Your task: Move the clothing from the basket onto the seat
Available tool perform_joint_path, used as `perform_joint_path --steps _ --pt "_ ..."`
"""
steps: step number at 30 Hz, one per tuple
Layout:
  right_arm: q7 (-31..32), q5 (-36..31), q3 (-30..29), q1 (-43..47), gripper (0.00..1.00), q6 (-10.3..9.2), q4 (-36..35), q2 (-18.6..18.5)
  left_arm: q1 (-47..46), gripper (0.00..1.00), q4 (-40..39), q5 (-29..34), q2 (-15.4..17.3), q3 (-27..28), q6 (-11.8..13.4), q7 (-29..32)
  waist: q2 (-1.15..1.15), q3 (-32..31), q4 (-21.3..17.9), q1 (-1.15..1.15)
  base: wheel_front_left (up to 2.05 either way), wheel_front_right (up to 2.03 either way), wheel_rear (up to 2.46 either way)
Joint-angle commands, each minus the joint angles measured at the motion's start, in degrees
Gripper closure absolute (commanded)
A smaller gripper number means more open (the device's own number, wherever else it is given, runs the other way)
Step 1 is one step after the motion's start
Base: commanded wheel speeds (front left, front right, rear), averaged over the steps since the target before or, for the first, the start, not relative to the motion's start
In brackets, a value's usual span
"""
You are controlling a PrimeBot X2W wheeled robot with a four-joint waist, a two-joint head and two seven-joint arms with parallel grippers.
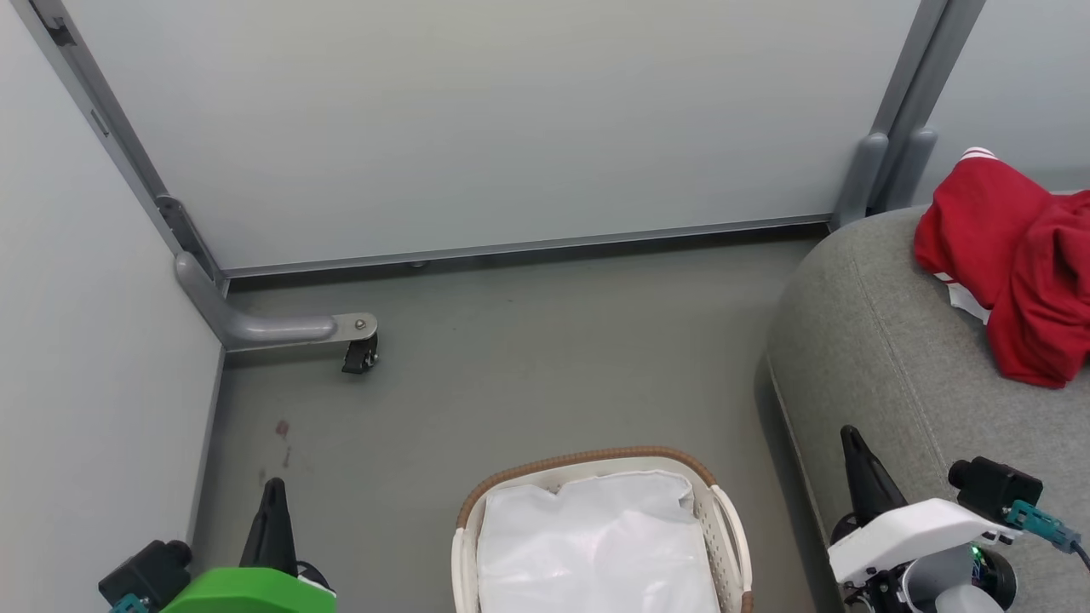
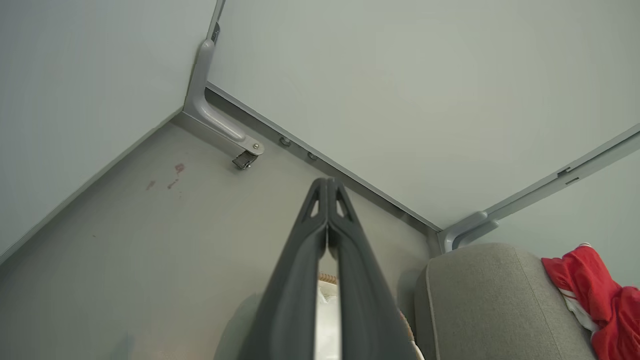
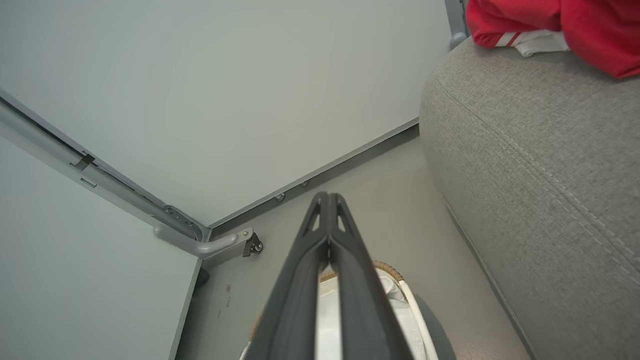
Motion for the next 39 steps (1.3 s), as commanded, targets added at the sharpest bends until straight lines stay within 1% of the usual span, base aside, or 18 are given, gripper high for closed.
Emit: perform_joint_path --steps 1,21,39 --pt "0.5 2.4 -0.4 -1.1 1.0 0.0 -1.2 -0.3 -1.8 1.0 -0.9 -2.1 0.1 0.6 -0.3 0.5 0.0 0.0 0.0 0.0 0.0 0.0 0.0" --pt "4.6 17.9 -2.5 -1.4 1.0 -0.01 -2.8 -0.4 -3.4 1.0 -2.3 -15.8 0.2 2.7 -0.5 4.7 0.0 0.1 -0.4 0.0 0.0 0.0 0.0" --pt "7.7 29.3 -4.0 -1.6 1.0 -0.02 -3.9 -0.5 -4.5 1.0 -3.2 -25.9 0.2 4.3 -0.6 7.7 0.0 0.1 -0.8 0.0 0.0 0.0 0.0"
